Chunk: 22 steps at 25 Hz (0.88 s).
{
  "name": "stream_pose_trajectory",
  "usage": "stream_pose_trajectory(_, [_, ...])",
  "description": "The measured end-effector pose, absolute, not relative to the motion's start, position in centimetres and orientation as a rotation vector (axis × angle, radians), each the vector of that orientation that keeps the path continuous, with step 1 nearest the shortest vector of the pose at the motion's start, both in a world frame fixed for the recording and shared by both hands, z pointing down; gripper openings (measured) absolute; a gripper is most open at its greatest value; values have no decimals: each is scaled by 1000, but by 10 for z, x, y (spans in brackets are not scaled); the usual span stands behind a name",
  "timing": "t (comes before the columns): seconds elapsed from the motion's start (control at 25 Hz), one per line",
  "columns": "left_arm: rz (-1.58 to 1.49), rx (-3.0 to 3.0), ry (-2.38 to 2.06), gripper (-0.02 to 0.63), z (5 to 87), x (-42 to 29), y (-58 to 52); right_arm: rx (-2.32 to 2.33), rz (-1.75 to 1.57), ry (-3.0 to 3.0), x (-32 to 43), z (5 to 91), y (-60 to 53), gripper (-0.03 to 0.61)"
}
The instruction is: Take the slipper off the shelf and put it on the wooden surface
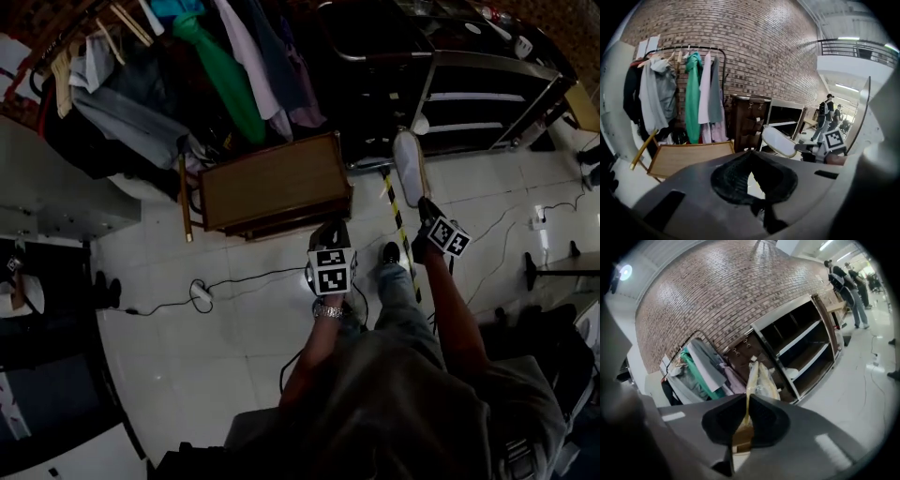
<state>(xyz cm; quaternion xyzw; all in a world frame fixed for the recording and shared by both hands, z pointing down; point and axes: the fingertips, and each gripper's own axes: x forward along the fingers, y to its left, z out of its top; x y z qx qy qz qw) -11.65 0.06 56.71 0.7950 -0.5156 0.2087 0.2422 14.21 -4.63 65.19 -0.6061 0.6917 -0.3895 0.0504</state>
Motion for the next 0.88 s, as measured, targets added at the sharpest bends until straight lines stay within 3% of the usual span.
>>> stream_pose_trajectory(0.48, [527,1826,-1621,3,639,-249,90,-1252,-1639,2497,-100,745,81,18])
stream_pose_trajectory(0.88, [530,1709,-1681,3,722,-294,115,-1348,-1817,2275,-122,912,18,18])
